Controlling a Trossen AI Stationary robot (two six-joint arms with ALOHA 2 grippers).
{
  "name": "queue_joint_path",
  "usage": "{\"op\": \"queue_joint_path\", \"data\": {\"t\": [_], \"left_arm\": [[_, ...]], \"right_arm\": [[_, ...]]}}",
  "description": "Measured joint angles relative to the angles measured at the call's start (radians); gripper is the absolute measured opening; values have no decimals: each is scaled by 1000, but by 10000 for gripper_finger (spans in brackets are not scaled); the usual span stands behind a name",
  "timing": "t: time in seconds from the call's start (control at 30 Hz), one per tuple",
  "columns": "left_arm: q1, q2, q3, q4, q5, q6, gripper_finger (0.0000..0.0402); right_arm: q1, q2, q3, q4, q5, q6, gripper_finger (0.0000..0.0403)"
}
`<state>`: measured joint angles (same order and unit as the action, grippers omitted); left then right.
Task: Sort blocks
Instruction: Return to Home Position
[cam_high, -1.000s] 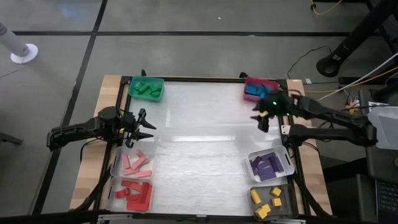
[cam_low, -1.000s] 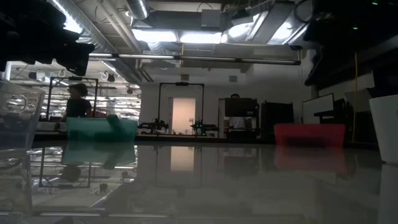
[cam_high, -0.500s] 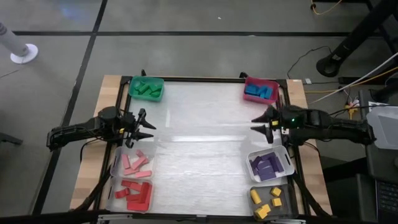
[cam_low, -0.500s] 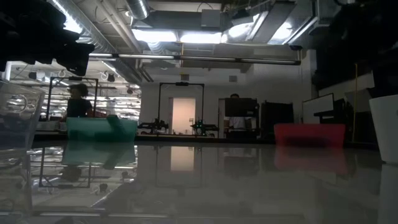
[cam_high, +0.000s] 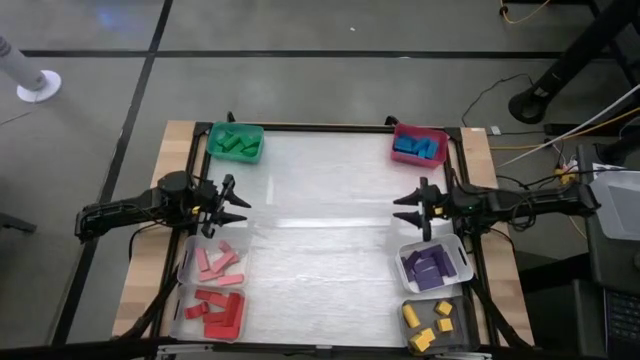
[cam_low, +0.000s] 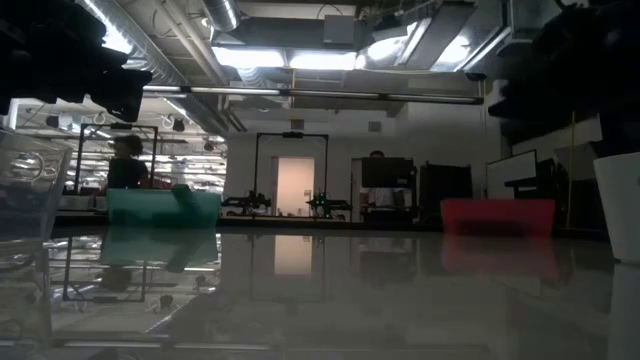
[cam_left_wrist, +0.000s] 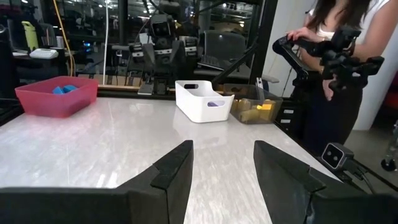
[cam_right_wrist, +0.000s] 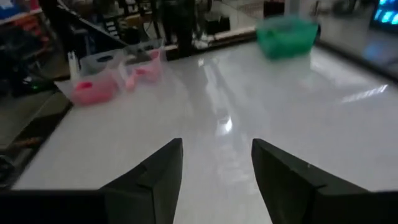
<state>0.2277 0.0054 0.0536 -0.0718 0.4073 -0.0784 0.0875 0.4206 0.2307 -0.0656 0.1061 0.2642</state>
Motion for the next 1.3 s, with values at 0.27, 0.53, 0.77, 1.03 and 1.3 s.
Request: {"op": "queue_joint_path", "data": {"t": [0.27, 0.53, 0.77, 1.03, 1.3], "left_arm": [[0, 0, 0, 0, 0, 0, 159], [0, 0, 0, 0, 0, 0, 159], [0, 0, 0, 0, 0, 0, 159], [0, 0, 0, 0, 0, 0, 159], [0, 0, 0, 0, 0, 0, 159]], "right_arm": [[-2, -19, -76, 70, 20, -305, 193], [-2, -151, -175, 69, 18, -324, 193], [-3, -303, -209, 81, -17, -322, 193], [-3, -418, -213, 113, -23, -322, 193], [-3, -418, -212, 99, -20, -322, 193]]}}
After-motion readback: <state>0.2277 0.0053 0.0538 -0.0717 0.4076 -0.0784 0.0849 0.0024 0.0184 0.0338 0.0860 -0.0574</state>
